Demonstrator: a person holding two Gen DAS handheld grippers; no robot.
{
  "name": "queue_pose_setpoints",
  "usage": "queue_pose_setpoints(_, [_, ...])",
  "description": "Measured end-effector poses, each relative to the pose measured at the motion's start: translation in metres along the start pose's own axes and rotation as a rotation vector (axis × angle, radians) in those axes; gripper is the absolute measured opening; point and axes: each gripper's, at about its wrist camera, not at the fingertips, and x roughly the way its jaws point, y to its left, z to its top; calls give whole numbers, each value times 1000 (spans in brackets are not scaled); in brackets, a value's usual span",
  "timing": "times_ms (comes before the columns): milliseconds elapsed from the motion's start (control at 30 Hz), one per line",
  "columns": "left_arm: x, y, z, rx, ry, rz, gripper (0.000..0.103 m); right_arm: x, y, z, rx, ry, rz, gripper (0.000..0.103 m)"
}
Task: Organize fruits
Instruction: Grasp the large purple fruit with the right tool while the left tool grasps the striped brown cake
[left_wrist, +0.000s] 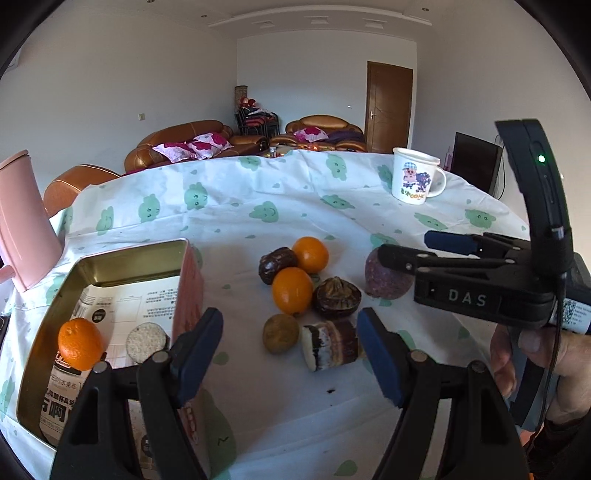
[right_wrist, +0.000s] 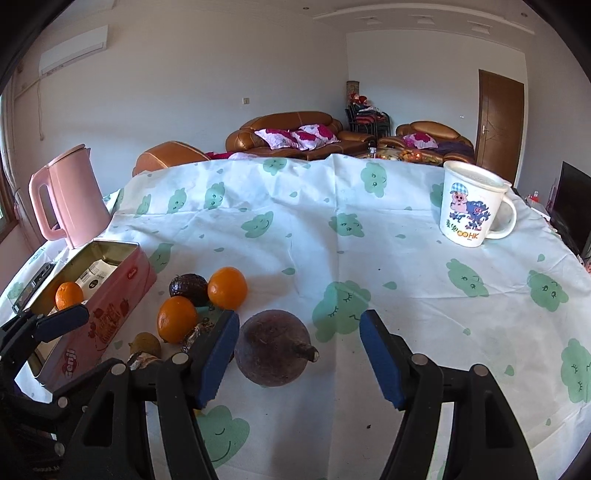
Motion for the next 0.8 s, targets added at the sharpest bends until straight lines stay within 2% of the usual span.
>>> queue_pose_setpoints(67, [4,-4,-1,8,18,-18,77,5,0,1,12,21,20,70])
queue_pose_setpoints(167, [13,-6,-3,6,62,-46,69,16,1,1,12,74,30,70])
queue_pose_setpoints(233, [12,-8,-3,11,60,-53,66,18,3,1,7,89,46,69])
queue_pose_setpoints(267, [13,-9,-4,19,67,-65,58,18,3,0,9,90,53,65])
queue_pose_setpoints(300, [15,-10,-4,23,81,-77,46,16,2,0,14,81,74,56])
queue_pose_setpoints(367, [16,-10,-4,16,85,-105,36,14,4,0,13,77,74,52])
queue_pose_setpoints(467, [16,-13,-5,34,83,-102,36,9,5,-1,13,53,66,52])
queue_pose_setpoints(600, [15,-12,-5,35,79,-113,35,-5,1,0,27,-22,70,52])
queue_pose_setpoints(800, [3,-11,-6,30,9,-75,35,-23,3,-1,10,-114,87,52])
